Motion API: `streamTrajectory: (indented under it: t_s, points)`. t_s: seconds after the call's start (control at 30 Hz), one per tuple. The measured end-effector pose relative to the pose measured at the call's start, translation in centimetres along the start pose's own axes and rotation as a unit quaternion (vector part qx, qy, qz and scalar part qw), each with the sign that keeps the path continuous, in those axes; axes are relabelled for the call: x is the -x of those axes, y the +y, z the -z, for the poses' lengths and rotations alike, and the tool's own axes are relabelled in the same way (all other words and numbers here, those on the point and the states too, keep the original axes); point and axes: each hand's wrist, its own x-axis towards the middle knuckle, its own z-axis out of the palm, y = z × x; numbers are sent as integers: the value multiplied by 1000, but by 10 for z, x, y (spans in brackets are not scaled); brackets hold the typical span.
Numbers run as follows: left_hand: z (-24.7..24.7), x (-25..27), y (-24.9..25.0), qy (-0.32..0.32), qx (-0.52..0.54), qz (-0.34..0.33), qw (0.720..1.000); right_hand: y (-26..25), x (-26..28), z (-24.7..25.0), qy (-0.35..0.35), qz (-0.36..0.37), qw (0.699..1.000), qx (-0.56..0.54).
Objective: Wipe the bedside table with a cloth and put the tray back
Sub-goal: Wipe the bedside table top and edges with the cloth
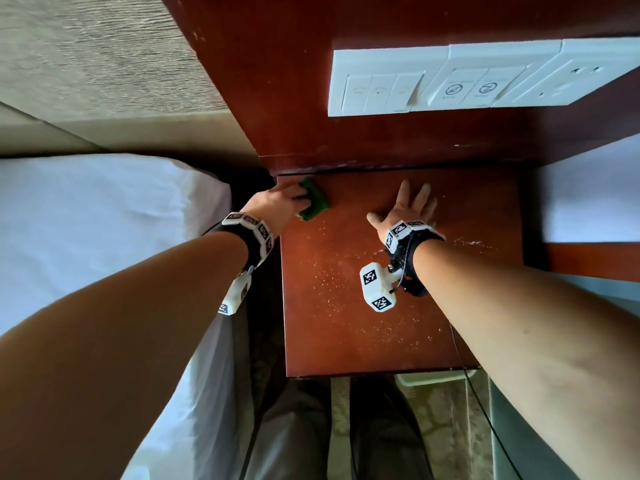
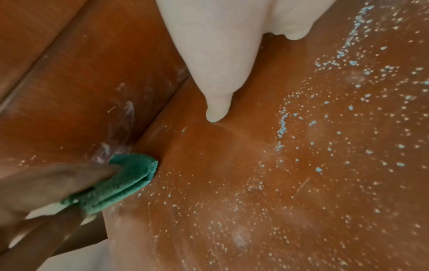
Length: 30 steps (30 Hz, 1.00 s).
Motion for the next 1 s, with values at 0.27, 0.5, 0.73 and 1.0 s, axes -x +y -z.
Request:
streamTrajectory:
  t_s: [0.27,0.5,0.73,1.0]
  points:
    - [-6,-7,11,1,9,59,998,-1,1,-3,20,7,1000,6]
    - [11,-26,42,82,5,-36,996,1,0,-10,49,18,999,3]
    - [14,-50,44,8,-48,-35,998,3,-1,-14,53,20,998,3]
    - [9,-15,7,15,-45,33,998,3,-4,-12,28,18,999,11]
